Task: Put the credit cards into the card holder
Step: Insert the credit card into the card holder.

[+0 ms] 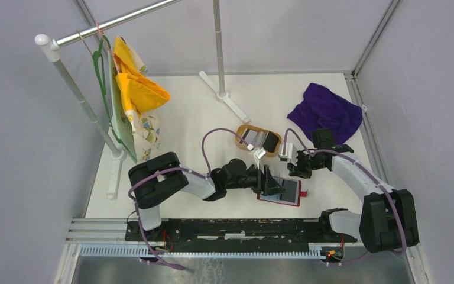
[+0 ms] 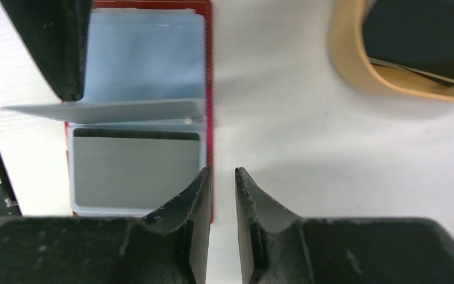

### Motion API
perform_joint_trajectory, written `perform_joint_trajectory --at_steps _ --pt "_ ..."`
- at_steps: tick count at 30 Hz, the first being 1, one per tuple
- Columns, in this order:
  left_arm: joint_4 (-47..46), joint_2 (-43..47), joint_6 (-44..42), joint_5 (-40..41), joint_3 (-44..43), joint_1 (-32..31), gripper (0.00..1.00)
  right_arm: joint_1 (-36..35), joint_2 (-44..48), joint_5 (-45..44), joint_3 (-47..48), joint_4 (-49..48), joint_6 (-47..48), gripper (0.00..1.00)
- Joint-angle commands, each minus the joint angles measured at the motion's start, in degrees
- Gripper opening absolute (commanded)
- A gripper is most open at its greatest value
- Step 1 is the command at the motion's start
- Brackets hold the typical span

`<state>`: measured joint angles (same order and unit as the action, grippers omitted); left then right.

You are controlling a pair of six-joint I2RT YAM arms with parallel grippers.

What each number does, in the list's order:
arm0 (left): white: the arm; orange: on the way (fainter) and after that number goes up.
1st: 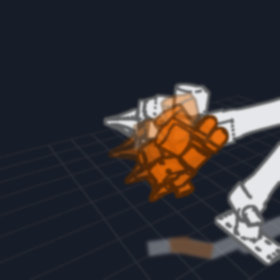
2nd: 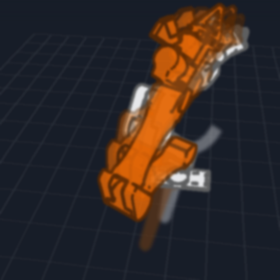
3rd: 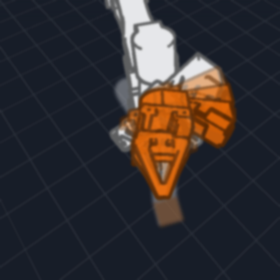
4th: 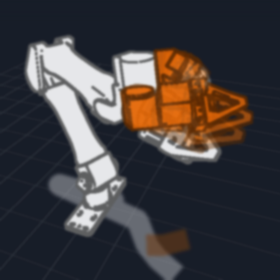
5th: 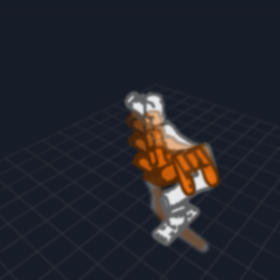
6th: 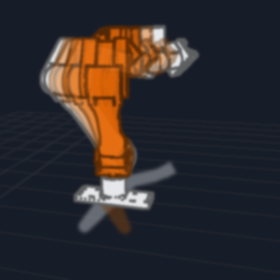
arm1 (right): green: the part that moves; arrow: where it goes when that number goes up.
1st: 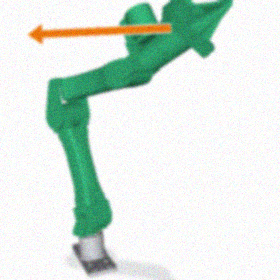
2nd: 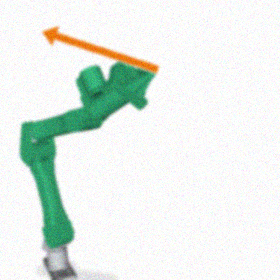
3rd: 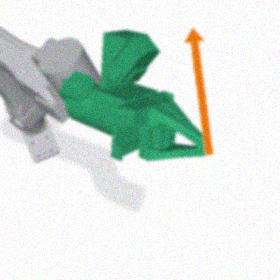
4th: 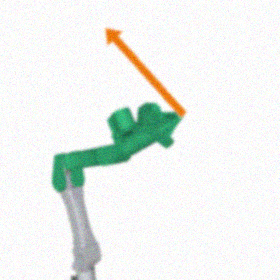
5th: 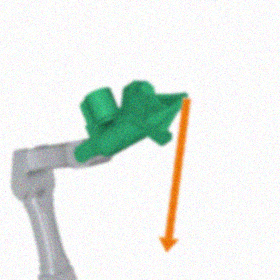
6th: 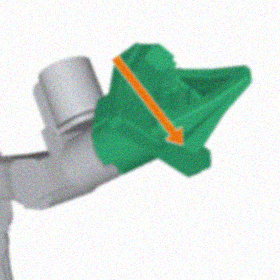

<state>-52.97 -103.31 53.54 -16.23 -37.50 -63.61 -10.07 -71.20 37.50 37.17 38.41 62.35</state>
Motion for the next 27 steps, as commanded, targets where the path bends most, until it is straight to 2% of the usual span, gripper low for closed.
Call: perform_joint_trajectory --at_steps 1,8,12,15,18,21,24,26,27 --pt "-3.1 -3.1 0.1 -3.1 -4.7 -1.3 0.69 3.5 4.1 0.5 1.1 -4.0 -4.6 0.27" --pt "-0.7 -7.4 0.0 -4.5 -9.5 -3.0 0.69 9.2 8.0 0.6 -0.3 -9.0 -10.4 0.34" --pt "-0.6 -8.5 0.1 -4.3 -10.1 -3.1 0.69 12.5 9.8 4.9 -0.6 -8.2 -9.2 0.35" --pt "0.3 -6.9 -1.0 -3.3 -9.7 -3.1 0.69 13.6 10.9 10.2 -0.7 -4.8 -4.3 0.35" --pt "3.8 -1.5 -4.9 0.3 -8.1 -3.2 0.68 13.7 11.0 15.9 -1.2 2.8 9.0 0.36" --pt "11.8 6.9 -11.6 7.6 -5.6 -3.1 0.65 13.7 10.0 20.0 -2.6 16.3 33.5 0.36" --pt "21.2 16.0 -18.0 18.7 -2.5 -3.1 0.56 13.6 8.9 20.8 -5.4 28.1 56.0 0.38" --pt "27.4 21.4 -21.0 26.9 -0.8 -3.1 0.49 12.8 8.3 20.5 -6.9 33.1 66.0 0.34" --pt "30.4 23.6 -22.0 30.4 -0.4 -3.0 0.46 11.8 8.2 20.3 -7.5 33.4 67.1 0.33"
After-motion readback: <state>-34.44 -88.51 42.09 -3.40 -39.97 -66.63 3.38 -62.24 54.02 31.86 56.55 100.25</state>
